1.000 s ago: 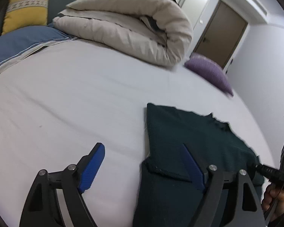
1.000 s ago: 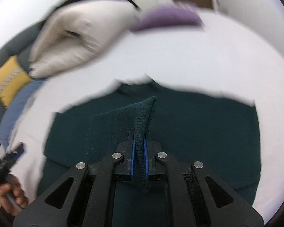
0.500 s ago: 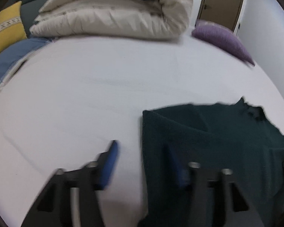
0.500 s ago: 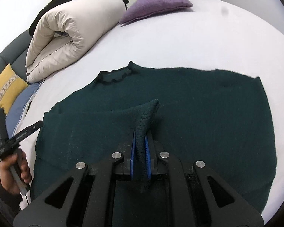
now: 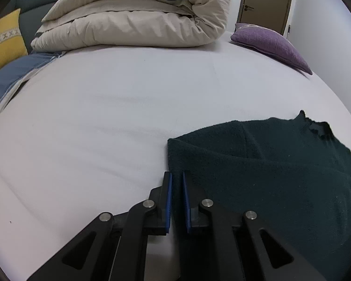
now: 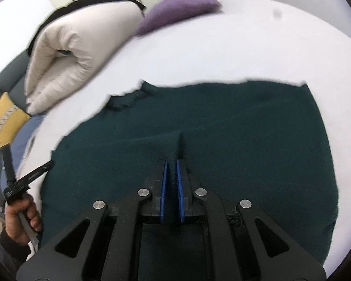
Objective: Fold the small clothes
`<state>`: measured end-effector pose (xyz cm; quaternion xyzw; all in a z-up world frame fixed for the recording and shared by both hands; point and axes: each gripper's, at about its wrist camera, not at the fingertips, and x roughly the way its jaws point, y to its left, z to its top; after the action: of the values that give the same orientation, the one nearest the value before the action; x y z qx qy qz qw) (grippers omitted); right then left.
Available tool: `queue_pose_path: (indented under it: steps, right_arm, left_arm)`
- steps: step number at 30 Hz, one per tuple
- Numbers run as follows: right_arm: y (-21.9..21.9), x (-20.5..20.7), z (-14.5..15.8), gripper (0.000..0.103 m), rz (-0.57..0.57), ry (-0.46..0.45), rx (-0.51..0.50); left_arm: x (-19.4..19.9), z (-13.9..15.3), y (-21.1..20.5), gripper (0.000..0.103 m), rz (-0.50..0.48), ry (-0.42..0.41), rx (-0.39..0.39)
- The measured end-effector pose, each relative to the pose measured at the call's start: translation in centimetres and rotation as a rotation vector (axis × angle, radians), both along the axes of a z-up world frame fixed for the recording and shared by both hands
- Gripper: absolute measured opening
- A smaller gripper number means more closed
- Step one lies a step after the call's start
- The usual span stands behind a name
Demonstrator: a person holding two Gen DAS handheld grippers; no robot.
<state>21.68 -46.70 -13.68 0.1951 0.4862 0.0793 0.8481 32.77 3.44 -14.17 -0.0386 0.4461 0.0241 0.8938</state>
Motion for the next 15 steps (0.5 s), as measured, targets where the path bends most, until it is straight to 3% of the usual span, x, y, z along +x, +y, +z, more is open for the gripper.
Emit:
queue_pose_path:
  steps: [3,7,9,12,13,14,15]
  right_arm:
    - [-1.3,0.0,-1.2,0.003,-0.023,-0.001,0.086]
    - [-0.9,-0.6,0.0,0.008,-0.019,0.001,0.044]
    - [-1.1,-1.4,1.0,0.01,-0.041,0.004,0.039]
    - [-1.8,-3.5,3.3,0.021,-0.07,-0.027,0.031]
    - [-2.1,-4.8,4.2,0.034,-0.069,-0.046,0.048]
    - [-2.4,-6.1,5.0,0.057,-0.064,-0.058,0.06]
    - [-2.6,-7.5,5.8,0.069,-0.065,-0.073,0.069]
  left_arm:
    - [0.2,0.3,0.1,0.013,0.0,0.001,-0.002]
    - [-1.4,2.1,1.3,0.046,0.054,-0.028,-0.029]
    - [-3.3,3.5,1.9,0.048,0.067,-0.068,-0.032]
    - [-6.6,4.5,2.8,0.048,0.055,-0.049,-0.069]
    - [-8.5,4.7,3.2,0.048,0.031,-0.037,-0.083]
    - [-9.7,4.9,3.3,0.05,0.015,-0.035,-0.086]
    - [-11.2,5.0,3.5,0.053,0.009,-0.036,-0.082]
